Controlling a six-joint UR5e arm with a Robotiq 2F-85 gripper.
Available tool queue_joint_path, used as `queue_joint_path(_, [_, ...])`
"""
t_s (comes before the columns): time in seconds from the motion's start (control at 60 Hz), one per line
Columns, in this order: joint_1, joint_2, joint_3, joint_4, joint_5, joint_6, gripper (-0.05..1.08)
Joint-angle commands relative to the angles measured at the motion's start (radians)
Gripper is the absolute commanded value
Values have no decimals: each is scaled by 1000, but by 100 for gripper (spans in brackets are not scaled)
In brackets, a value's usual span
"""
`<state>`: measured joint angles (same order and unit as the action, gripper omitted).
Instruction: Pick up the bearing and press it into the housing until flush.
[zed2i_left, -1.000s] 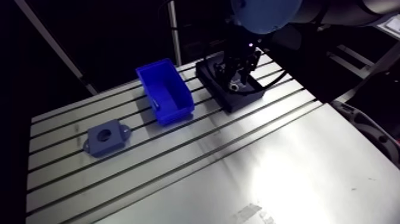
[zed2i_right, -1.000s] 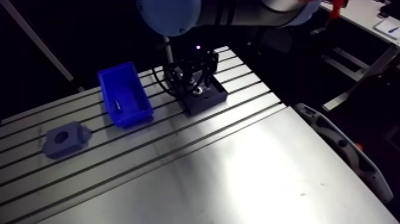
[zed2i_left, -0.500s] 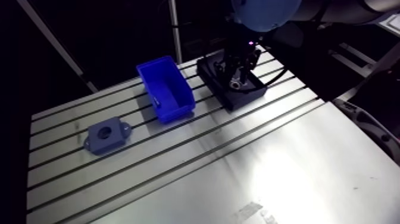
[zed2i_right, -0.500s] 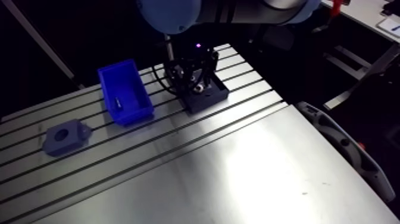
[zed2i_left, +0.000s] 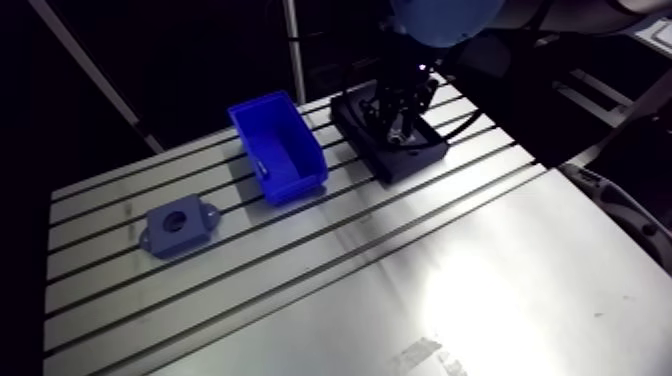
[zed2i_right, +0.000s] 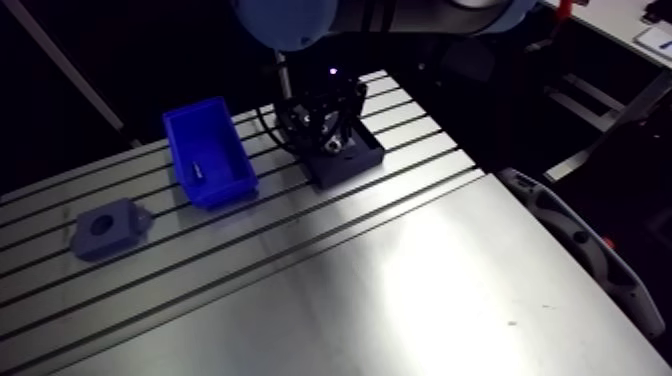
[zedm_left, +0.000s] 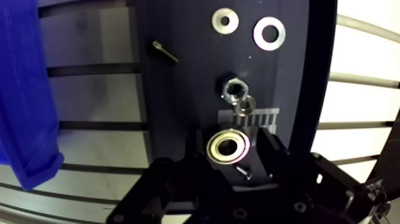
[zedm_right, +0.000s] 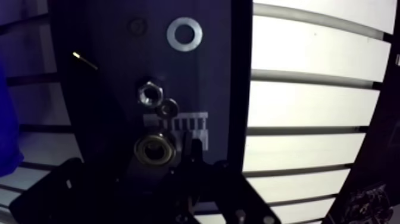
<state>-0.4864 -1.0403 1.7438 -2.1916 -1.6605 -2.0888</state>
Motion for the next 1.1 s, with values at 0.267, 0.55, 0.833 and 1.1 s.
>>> queue_joint_path(0.267, [0,0,2,0,0,-6,48])
queue_joint_path(0.55, [0,-2,7,0,0,-7,48])
queue_joint_path(0.833, [0,-2,9,0,-1,-8,50])
queue_joint_path(1.1, [0,0,4,0,0,-10,56])
